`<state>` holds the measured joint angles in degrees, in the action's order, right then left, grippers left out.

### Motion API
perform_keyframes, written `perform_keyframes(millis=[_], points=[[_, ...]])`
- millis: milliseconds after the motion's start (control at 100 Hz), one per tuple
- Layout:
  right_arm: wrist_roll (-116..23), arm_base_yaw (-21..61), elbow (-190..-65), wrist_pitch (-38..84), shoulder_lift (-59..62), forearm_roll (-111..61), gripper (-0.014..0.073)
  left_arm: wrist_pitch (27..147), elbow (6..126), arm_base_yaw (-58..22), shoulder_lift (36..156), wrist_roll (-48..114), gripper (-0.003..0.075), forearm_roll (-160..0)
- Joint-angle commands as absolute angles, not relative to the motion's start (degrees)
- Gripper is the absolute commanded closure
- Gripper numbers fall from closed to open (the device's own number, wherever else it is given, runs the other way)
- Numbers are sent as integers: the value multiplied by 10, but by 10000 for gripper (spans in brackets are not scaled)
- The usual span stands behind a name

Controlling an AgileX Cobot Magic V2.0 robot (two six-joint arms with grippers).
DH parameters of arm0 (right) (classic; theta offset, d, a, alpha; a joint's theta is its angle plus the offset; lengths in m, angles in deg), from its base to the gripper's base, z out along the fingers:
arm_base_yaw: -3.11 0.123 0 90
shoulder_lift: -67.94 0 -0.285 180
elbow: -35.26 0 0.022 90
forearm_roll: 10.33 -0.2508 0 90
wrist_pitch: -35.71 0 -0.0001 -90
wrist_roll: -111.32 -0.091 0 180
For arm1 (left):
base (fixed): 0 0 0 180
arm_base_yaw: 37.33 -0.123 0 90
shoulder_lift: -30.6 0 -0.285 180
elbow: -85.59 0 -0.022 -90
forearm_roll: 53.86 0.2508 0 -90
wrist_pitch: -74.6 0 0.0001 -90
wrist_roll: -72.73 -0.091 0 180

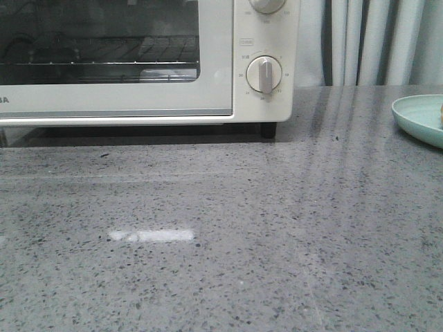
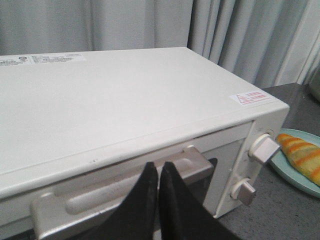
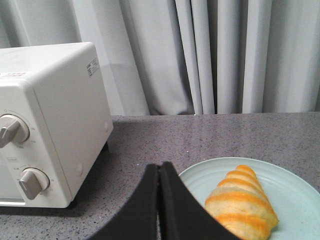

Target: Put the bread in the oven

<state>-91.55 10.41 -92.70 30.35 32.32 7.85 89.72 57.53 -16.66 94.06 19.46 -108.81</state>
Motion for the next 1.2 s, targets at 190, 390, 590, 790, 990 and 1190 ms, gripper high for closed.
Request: perform_keyframes(millis=[190, 390, 590, 790, 990, 1190], points=[[-910, 105, -950, 336, 317, 87, 662, 858, 613, -160, 989, 194, 742, -1072], [-910, 105, -950, 335, 317, 80, 662, 858, 612, -160, 998, 194, 742, -1045], [-910, 105, -950, 335, 317, 70, 662, 852, 609, -164, 1007, 194, 742, -1037], [-910, 105, -950, 335, 317, 56, 662, 852, 583, -164, 1009, 194, 742, -1037], [-910, 105, -950, 335, 317, 53, 662, 898, 545, -164, 1003, 219, 742, -1040], [-911, 105, -950, 337, 321, 32, 662, 981, 518, -164, 958, 242, 742, -1039]])
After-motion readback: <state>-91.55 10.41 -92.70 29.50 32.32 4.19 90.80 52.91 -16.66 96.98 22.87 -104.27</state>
